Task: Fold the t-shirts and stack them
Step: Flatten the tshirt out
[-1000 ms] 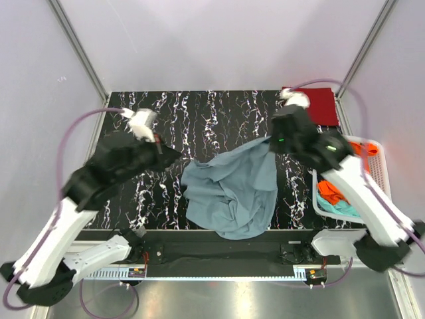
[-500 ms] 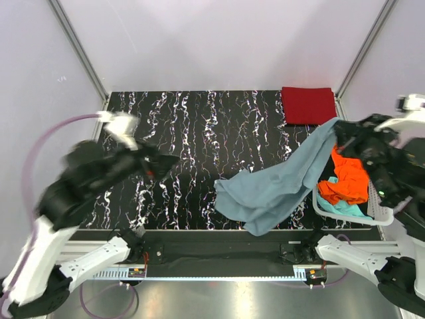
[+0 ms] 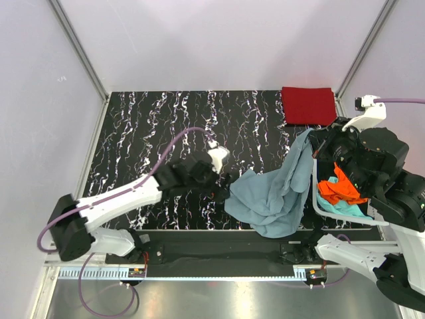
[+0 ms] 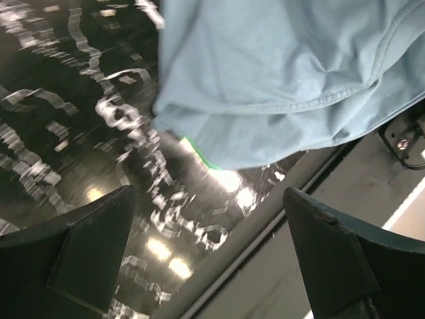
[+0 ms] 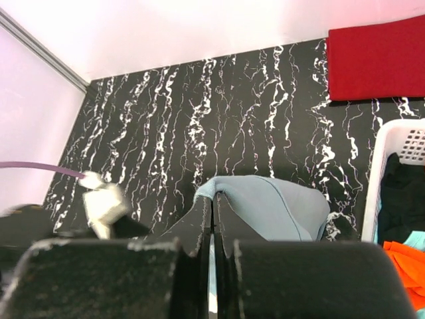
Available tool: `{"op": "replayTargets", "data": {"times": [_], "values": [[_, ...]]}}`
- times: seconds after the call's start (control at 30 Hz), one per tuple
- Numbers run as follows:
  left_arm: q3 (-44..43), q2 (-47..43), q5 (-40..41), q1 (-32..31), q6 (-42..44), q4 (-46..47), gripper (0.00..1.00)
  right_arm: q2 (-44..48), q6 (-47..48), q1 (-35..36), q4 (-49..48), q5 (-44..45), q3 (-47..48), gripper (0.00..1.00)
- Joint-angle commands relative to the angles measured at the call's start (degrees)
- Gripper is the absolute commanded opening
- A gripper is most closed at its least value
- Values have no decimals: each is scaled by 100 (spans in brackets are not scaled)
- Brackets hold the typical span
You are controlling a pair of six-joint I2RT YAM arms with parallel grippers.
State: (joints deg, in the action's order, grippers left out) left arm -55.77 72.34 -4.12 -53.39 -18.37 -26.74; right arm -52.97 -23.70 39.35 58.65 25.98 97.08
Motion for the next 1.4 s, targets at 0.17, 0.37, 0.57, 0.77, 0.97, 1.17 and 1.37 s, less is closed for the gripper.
{"op": "replayTargets", "data": {"times": [0.17,0.37,0.57,0.77,0.97,1.17,1.37], "values": [[-794,1993,113,-225,343,1206,92,50,-38,2,-12,-23,13,0],[-1665,3119,298,-181,0,698,79,129,-11,2,32,92,39,0],[-1903,3550,-168,-181,-53,556,43,199,15,2,50,206,39,0],[-1859,3542,-63,-181,-8,250,49,243,24,11,50,276,39,0],[-1701,3752,-483,-172,-272,309,44,322,24,11,-3,303,-66,0],[-1551,3271,-819,64,-422,425,0,436,-73,11,-3,373,-101,0],[-1753,1061,-229,170,-158,-278,0,428,181,11,-21,1021,223,0]]}}
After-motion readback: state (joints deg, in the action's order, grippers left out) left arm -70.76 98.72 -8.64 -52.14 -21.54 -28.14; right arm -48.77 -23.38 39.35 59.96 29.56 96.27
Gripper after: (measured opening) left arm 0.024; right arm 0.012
